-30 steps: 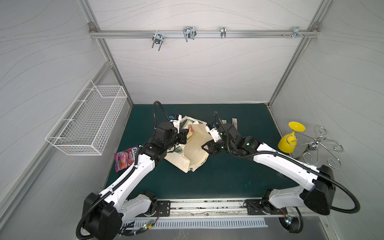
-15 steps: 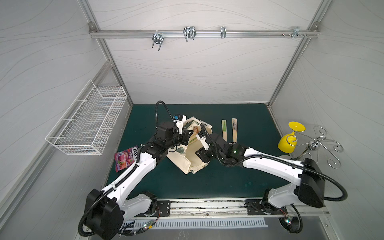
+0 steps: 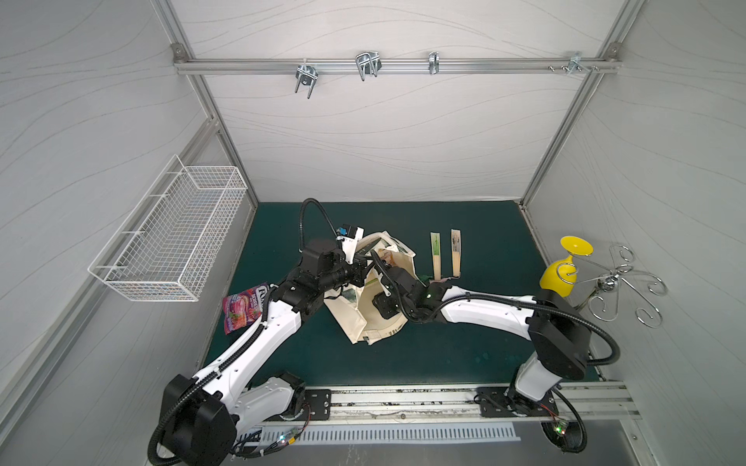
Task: Take out the folding fans from the tote bags
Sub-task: Pick up the folding fan from the canvas bag.
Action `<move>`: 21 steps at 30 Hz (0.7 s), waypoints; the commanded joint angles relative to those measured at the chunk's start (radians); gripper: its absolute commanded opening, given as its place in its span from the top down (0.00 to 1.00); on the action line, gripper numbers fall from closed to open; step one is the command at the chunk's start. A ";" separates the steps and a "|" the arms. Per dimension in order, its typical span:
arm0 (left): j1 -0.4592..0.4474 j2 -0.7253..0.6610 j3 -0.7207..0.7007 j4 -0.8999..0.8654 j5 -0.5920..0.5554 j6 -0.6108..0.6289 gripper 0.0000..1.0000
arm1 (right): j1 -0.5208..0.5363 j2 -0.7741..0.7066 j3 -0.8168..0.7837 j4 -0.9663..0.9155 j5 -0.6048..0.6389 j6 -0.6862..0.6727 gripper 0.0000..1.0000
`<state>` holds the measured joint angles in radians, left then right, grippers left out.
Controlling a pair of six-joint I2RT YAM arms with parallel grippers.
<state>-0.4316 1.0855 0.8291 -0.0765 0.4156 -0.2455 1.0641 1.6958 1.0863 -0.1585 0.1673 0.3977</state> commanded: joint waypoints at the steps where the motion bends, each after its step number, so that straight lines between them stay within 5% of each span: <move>1: -0.001 -0.033 0.013 0.126 0.052 0.022 1.00 | -0.009 0.047 0.038 0.022 -0.013 0.015 0.51; 14: -0.001 -0.029 -0.039 0.243 0.054 -0.068 1.00 | -0.099 0.194 0.136 0.031 -0.114 0.195 0.53; 21: -0.001 -0.035 -0.190 0.579 -0.046 -0.145 1.00 | -0.119 0.275 0.213 0.017 -0.157 0.342 0.55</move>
<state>-0.4232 1.0840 0.6682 0.2405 0.3756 -0.3481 0.9680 1.9209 1.2724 -0.1089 0.0437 0.6250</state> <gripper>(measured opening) 0.048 0.458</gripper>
